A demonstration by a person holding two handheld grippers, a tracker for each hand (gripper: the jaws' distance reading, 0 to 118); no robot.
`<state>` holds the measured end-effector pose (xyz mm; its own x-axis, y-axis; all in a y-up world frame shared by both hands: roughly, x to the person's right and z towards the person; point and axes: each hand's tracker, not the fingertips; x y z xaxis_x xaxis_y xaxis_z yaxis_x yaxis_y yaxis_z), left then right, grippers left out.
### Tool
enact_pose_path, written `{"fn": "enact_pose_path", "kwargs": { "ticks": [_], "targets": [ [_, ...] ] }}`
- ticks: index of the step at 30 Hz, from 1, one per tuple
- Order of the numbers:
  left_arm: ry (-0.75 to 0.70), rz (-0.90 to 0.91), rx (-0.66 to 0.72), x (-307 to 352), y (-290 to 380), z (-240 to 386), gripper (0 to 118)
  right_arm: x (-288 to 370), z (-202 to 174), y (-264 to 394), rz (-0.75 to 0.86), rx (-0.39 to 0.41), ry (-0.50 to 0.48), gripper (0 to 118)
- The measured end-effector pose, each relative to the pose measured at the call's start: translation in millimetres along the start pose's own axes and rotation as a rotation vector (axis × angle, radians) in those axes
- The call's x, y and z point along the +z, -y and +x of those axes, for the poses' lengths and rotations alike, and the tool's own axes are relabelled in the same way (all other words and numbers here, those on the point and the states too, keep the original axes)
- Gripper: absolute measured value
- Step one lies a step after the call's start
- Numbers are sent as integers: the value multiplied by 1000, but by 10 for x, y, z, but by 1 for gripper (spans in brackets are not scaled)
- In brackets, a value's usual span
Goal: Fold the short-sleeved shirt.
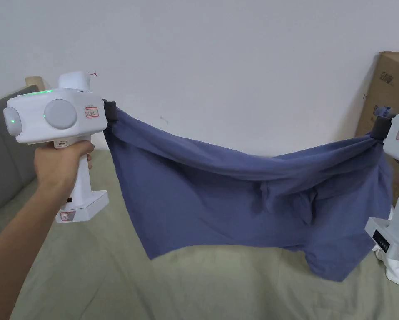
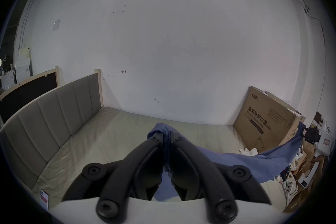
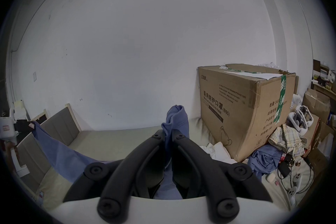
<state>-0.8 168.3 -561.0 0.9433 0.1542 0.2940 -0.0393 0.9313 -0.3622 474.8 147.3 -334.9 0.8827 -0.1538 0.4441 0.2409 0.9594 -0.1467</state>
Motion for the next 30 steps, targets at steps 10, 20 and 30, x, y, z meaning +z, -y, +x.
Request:
{"fn": "enact_pose_path", "kwargs": {
  "ticks": [10, 20, 30],
  "targets": [
    [-41, -126, -1, -369, 922, -225, 11, -237, 19, 905, -104, -39, 42, 7],
    [-42, -304, 92, 127, 2548, -651, 11, 424, 259, 2203, -228, -80, 66, 7],
    [-81, -396, 24, 1129, 3534, -804, 11, 1443, 380, 3029, -396, 89, 60, 7]
  ]
}}
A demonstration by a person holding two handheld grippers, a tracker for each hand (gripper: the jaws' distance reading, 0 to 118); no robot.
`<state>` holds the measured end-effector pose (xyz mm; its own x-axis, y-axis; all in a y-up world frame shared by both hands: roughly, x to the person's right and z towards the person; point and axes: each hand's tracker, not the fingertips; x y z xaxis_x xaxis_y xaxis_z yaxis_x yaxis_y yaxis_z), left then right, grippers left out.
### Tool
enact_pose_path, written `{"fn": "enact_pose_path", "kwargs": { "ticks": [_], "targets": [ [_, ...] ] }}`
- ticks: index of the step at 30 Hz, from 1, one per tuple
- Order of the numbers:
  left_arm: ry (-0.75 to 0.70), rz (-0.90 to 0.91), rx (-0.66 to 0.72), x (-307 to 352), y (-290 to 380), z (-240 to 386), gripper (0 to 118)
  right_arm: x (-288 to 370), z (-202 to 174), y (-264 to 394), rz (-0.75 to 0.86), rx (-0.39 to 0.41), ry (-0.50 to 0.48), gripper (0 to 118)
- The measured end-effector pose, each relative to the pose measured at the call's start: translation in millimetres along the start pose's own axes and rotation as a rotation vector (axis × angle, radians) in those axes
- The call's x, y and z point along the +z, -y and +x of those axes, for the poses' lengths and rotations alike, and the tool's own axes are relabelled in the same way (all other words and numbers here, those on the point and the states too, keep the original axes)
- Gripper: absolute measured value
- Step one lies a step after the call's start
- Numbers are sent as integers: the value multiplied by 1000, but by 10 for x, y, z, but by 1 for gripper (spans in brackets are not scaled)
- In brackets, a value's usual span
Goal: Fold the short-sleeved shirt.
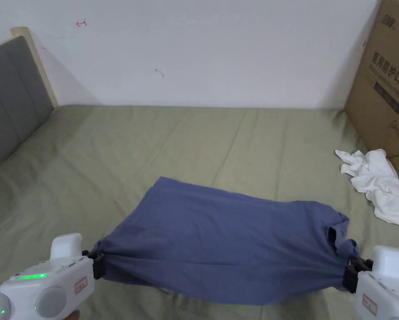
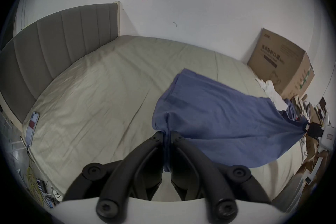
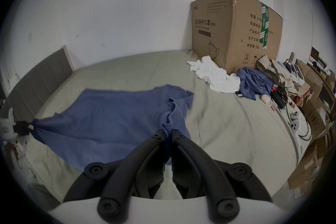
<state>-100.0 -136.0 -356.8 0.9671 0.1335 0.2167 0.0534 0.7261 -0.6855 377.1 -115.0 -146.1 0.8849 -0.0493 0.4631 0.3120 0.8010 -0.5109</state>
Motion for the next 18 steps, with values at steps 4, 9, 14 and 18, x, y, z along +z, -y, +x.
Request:
{"fn": "enact_pose_path", "kwargs": {
  "ticks": [4, 9, 14, 18],
  "targets": [
    [-15, -15, -42, 257, 296, -46, 11, 286, 52, 288, -22, 29, 2, 7],
    [-25, -23, -50, 566, 572, -144, 11, 596, 165, 519, -26, 56, 15, 7],
    [-63, -92, -92, 677, 865, -197, 11, 715, 273, 781, -92, 67, 36, 7],
    [-85, -159, -113, 512, 1031, -188, 11, 536, 262, 976, -195, 106, 56, 7]
  ]
}}
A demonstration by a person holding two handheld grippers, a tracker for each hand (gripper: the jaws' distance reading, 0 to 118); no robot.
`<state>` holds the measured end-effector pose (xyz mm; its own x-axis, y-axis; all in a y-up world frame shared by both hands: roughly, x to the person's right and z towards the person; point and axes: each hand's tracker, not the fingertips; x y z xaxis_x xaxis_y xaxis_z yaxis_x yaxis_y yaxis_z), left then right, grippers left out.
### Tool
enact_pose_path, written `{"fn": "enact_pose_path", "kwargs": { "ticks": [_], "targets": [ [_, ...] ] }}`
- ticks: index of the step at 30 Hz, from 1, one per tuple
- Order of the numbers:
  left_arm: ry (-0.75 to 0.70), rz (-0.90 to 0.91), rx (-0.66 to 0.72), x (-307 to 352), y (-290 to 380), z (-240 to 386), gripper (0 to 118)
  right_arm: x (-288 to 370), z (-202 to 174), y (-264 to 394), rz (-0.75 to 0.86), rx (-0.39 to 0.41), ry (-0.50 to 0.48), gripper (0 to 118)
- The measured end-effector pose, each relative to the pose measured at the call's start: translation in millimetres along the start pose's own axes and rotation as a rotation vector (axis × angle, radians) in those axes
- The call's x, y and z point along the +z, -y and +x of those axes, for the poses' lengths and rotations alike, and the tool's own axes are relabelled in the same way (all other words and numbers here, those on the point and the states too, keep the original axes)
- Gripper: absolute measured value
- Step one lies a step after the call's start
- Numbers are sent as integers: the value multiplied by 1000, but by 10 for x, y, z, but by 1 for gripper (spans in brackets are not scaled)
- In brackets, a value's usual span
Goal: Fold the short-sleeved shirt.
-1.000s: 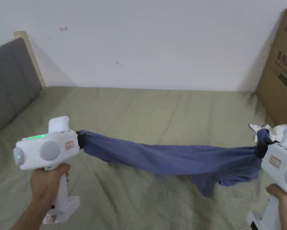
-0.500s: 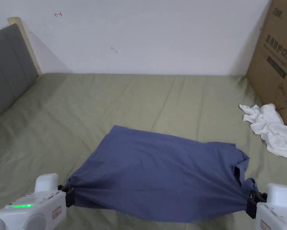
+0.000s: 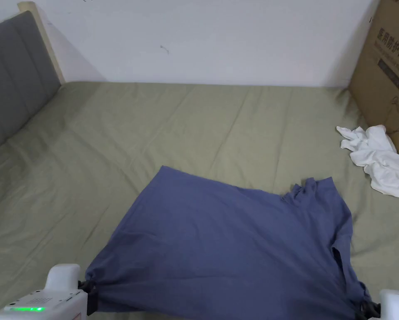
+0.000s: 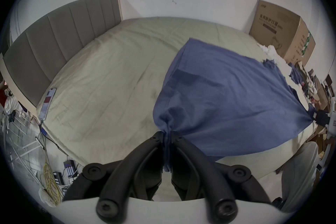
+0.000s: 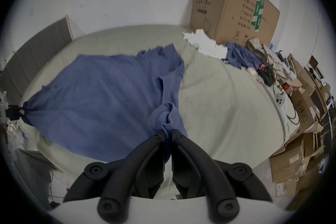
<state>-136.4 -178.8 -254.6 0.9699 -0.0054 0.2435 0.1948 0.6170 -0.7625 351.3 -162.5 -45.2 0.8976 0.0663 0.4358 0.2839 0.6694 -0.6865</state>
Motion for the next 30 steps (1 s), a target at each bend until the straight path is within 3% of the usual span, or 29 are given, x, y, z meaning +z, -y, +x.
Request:
{"fn": "enact_pose_path", "kwargs": {
  "ticks": [5, 9, 10, 11, 12, 13, 15, 16, 18, 24, 30],
  "targets": [
    [-30, -116, 45, -350, 133, -13, 11, -395, -26, 139, -154, -4, 13, 7],
    [-28, -151, 74, -438, 164, -7, 12, -458, 32, 174, -183, -67, -6, 9],
    [-32, -147, 81, -406, 136, 8, 19, -426, 48, 141, -174, -76, -8, 16],
    [-28, -143, 91, -377, 99, 10, 34, -388, 66, 94, -169, -88, -14, 28],
    [-15, -148, 99, -358, 67, 11, 56, -345, 82, 48, -160, -96, -18, 43],
    [13, -154, 114, -323, 20, 18, 83, -286, 104, 1, -135, -109, -27, 69],
    [21, -141, 120, -240, -75, 61, 85, -173, 141, -128, -87, -135, -42, 103],
    [29, -111, 128, -169, -146, 97, 88, -107, 156, -217, -56, -142, -41, 110],
    [57, -55, 115, -42, -318, 164, 98, 56, 155, -403, 22, -150, -58, 110],
    [122, 213, 75, 497, -1022, 469, 111, 535, 92, -1041, 267, -93, -48, 112],
    [134, 451, 47, 851, -1526, 738, 112, 865, -49, -1386, 454, -13, 31, 112]
  ]
}}
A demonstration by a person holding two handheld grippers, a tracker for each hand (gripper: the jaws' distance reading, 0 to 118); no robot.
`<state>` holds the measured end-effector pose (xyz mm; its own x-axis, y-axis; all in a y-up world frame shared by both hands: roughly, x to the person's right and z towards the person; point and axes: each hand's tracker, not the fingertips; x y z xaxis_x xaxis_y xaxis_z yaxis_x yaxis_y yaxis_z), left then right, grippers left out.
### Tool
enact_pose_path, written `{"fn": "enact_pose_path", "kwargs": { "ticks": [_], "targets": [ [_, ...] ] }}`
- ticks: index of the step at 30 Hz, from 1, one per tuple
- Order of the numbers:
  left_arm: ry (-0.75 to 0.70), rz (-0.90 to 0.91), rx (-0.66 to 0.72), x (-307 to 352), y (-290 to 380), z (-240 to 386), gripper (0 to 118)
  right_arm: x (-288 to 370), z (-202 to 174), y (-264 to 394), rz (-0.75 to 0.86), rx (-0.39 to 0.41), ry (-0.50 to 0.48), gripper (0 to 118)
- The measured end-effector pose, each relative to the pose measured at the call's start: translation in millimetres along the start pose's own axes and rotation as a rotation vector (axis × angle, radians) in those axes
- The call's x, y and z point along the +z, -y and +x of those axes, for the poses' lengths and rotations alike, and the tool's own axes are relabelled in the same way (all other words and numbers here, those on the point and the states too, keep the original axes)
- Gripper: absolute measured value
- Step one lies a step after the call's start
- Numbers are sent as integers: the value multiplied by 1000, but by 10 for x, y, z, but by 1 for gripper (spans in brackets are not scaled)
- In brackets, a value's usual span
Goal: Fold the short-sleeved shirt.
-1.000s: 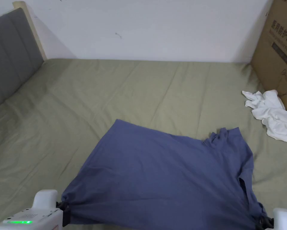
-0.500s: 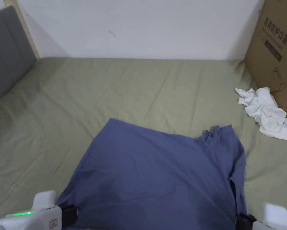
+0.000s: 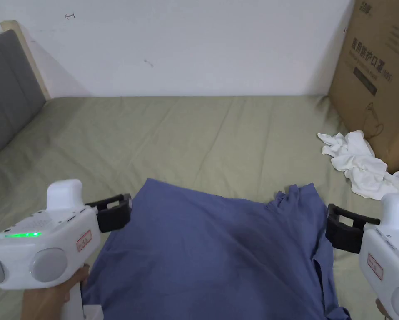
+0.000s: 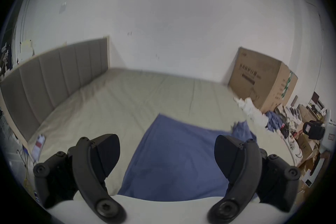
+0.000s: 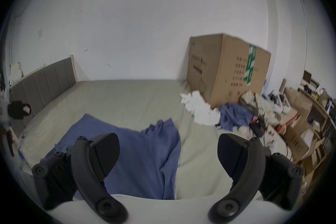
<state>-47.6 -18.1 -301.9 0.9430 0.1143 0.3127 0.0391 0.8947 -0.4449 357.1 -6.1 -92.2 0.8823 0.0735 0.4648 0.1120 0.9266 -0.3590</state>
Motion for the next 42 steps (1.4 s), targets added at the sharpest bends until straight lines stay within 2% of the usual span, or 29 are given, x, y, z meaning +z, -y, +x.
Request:
{"fn": "enact_pose_path", "kwargs": {
  "ticks": [3, 4, 5, 6, 7, 8, 9, 10, 11, 15, 17, 24, 30, 31, 32, 33, 34, 36, 38, 42],
  "targets": [
    [-24, 62, -47, -59, -103, 129, 112, 28, -56, -80, 35, 9, 13, 110],
    [-27, 69, -59, -84, -120, 171, 111, 25, -74, -99, 41, 9, 13, 105],
    [-21, 72, -66, -107, -124, 194, 108, 26, -91, -106, 50, 7, 14, 95],
    [-14, 85, -75, -153, -114, 216, 101, 23, -114, -113, 58, 7, 20, 76],
    [4, 99, -77, -190, -105, 234, 77, -4, -125, -116, 65, 5, 26, 41],
    [23, 101, -72, -217, -109, 240, 48, -25, -132, -118, 67, 1, 26, 21],
    [52, 85, -47, -270, -101, 250, 19, -54, -136, -118, 68, -9, 20, 13],
    [70, 73, -30, -350, -81, 244, 8, -78, -149, -107, 77, -20, 28, 7],
    [67, 72, -23, -406, -53, 242, 7, -116, -141, -97, 83, -25, 22, 2],
    [109, 3, -3, -754, -14, 241, 3, -297, -152, -108, 74, -33, 22, 2],
    [106, -37, -11, -977, -6, 228, 3, -409, -158, -112, 65, -32, 30, 2],
    [90, -290, -70, -2367, -69, 94, 3, -942, -104, -92, 6, -39, 45, 2],
    [39, -390, -154, -3294, -91, 63, 4, -1390, -56, 4, -61, -14, 76, 2],
    [34, -420, -147, -3443, -80, 55, 14, -1454, -46, 28, -71, -10, 81, 2],
    [25, -452, -143, -3565, -70, 47, 39, -1505, -40, 50, -82, -4, 86, 2],
    [19, -479, -139, -3694, -53, 43, 73, -1564, -32, 73, -93, 2, 89, 2],
    [-7, -512, -138, -3777, -29, 45, 95, -1616, -23, 97, -104, 7, 92, 2],
    [-20, -500, -160, -3930, 20, 69, 96, -1684, 0, 148, -120, 7, 98, 2],
    [-42, -529, -165, -4060, 68, 61, 107, -1738, 20, 194, -135, 9, 104, 2],
    [-37, -605, -128, -4281, 183, 17, 109, -1821, 79, 289, -166, 17, 117, 2]
  ]
}}
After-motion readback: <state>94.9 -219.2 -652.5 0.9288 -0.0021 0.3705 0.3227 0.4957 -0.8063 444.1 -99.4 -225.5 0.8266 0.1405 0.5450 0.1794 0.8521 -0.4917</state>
